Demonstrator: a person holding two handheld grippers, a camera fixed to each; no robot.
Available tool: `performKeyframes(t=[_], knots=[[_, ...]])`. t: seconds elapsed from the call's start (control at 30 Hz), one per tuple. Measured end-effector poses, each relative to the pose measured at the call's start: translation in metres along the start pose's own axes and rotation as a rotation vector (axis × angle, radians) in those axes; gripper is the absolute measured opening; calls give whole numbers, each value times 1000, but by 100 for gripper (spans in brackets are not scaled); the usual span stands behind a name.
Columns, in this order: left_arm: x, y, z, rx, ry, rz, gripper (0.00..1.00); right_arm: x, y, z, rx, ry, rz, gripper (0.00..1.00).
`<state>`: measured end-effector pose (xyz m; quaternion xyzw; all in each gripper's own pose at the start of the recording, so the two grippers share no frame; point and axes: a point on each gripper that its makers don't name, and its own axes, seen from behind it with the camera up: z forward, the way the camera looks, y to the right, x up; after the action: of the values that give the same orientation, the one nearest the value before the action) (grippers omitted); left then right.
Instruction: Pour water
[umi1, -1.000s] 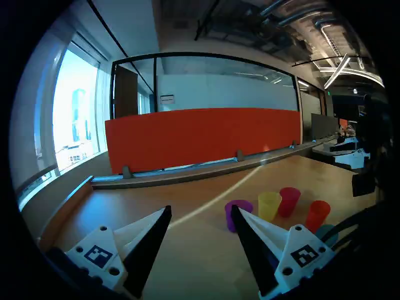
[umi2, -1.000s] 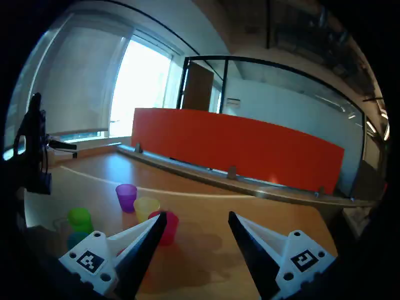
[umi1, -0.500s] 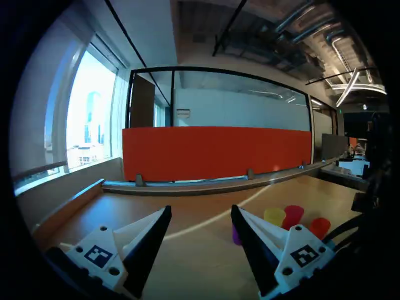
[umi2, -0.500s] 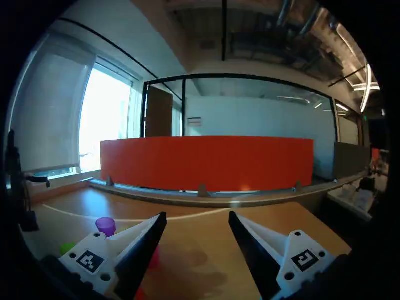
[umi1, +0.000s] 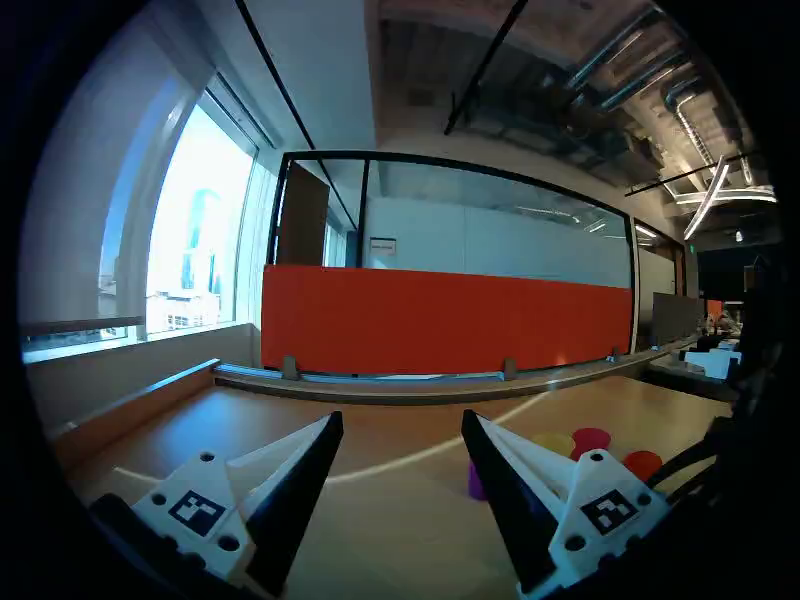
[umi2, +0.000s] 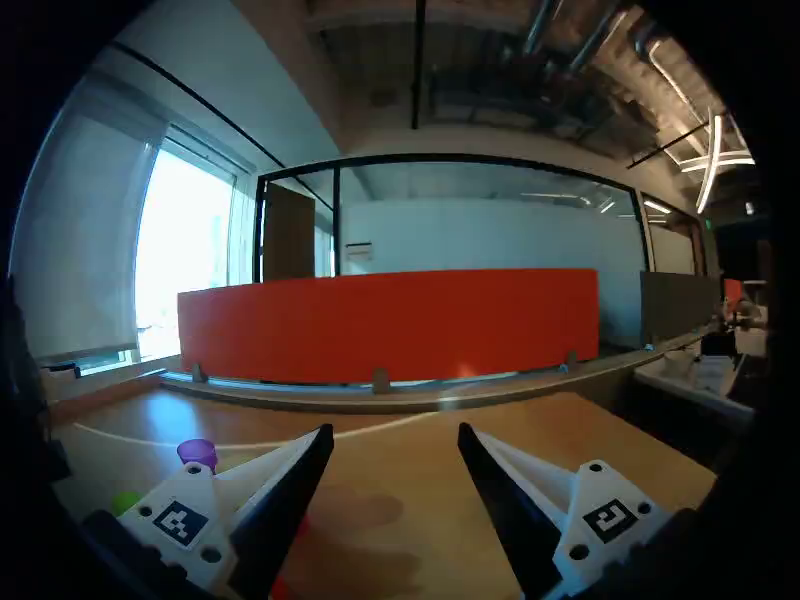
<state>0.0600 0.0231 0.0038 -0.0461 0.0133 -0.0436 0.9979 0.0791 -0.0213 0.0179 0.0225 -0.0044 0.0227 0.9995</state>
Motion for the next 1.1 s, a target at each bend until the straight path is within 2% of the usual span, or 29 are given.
performKeyframes(t=[0.3, 0.6, 0.8, 1.0, 1.1], knots=[[-10, -3, -3, 36, 17, 11, 88, -4, -3, -8, -23, 30, -30, 97], [-26, -5, -6, 64, 18, 44, 88, -17, -4, -12, -26, 1, -36, 97], [-39, -8, -7, 98, 9, 81, 88, -26, 1, -15, -33, -28, -18, 97], [-47, -5, -8, 114, 14, 79, 88, -29, 1, -16, -28, -47, -27, 97], [-52, -10, -8, 121, 15, 74, 88, -29, 1, -17, -32, -53, -40, 97]])
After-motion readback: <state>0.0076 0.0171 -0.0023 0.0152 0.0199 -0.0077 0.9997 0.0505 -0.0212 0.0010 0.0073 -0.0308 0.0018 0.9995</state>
